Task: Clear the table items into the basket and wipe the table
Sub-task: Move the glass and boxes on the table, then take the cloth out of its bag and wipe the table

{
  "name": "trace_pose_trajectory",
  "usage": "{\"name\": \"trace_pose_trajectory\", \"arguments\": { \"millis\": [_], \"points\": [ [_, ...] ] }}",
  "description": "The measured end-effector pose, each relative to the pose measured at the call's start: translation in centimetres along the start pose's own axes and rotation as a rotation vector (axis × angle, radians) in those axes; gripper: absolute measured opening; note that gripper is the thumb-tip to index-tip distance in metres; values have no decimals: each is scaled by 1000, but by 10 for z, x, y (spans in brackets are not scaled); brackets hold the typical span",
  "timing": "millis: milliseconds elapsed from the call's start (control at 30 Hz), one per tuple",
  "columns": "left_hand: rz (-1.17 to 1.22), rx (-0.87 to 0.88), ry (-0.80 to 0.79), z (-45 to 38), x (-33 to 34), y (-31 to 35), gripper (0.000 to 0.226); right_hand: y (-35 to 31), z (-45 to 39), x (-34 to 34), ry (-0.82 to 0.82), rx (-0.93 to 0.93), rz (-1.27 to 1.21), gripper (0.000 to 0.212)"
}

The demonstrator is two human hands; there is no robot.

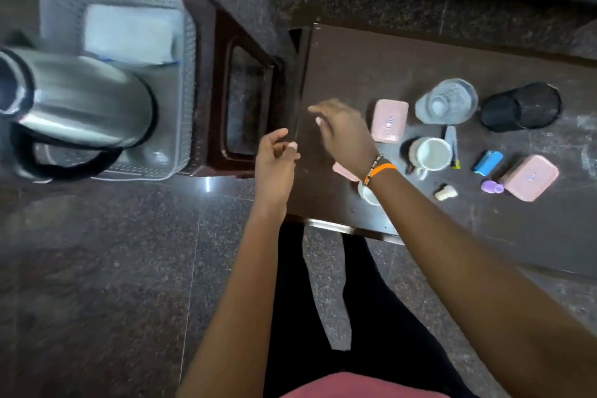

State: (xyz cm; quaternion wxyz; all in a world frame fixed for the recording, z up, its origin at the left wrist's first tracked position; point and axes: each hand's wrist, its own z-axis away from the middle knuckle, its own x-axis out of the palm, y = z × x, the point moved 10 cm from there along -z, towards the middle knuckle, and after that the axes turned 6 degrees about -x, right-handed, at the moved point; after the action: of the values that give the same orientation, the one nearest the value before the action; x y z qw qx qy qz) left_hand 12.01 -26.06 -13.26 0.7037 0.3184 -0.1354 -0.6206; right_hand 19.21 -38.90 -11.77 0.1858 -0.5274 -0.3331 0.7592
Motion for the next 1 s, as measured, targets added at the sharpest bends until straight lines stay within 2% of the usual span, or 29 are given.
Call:
{"name": "trace_pose_trajectory", "arguments": {
  "millis": [267,367,567,800,900,1000],
  "points": [
    [115,-24,142,-39,-131,7,17,-125,-79,76,-97,-236,106,47],
    [126,-36,157,-58,-162,12,16,-156,-115,106,-126,-284,238,49],
    [93,-35,149,-85,-199,20,15,-165,-181,180,-389,-329,623,46],
    [85,-59,53,-90,-209,15,14,-156,-219,202,-537,-249,766,48],
    [85,-63,25,-84,-206,18,16,-167,-218,182,-408,-242,591,39],
    [111,-2,11,-72,-197,37,20,-183,-204,129,-66,-218,187,30]
  ]
}}
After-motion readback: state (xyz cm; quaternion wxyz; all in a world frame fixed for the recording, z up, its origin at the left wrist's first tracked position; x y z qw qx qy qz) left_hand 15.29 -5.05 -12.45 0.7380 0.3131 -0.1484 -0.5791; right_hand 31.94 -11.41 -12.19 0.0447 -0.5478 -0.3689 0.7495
